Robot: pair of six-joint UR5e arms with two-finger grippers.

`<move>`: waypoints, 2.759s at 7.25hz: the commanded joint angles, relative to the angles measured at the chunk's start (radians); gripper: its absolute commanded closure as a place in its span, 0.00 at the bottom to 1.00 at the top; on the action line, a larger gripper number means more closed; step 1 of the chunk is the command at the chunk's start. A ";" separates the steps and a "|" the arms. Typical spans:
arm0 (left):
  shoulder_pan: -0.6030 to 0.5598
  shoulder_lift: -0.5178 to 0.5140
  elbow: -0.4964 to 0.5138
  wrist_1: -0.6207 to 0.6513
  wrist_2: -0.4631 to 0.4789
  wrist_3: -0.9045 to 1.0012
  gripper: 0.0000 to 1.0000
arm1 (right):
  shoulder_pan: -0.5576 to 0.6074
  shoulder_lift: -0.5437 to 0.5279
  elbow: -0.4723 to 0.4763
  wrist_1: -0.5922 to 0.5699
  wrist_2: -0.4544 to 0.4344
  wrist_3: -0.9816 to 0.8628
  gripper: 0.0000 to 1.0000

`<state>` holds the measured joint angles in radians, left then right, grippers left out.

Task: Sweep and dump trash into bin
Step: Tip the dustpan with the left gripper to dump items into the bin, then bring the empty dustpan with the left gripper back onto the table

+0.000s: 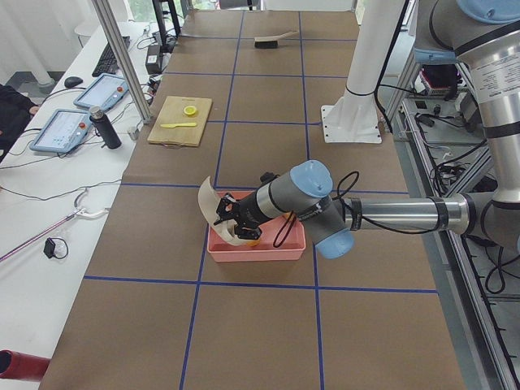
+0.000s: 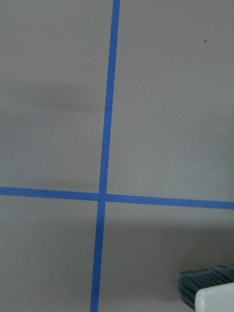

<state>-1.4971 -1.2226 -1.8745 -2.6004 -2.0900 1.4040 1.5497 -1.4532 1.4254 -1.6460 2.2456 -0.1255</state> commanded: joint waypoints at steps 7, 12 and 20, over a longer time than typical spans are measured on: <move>0.085 -0.139 -0.080 0.128 -0.180 -0.583 1.00 | -0.002 0.005 0.001 0.000 0.006 0.001 0.00; 0.498 -0.325 -0.071 0.131 -0.173 -1.114 1.00 | -0.003 0.004 0.001 0.000 0.006 0.001 0.00; 0.906 -0.550 0.104 0.207 -0.035 -1.185 1.00 | -0.008 0.020 0.000 0.002 0.006 -0.008 0.00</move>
<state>-0.6235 -1.7430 -1.8129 -2.3972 -2.1267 0.2231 1.5418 -1.4346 1.4230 -1.6445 2.2503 -0.1337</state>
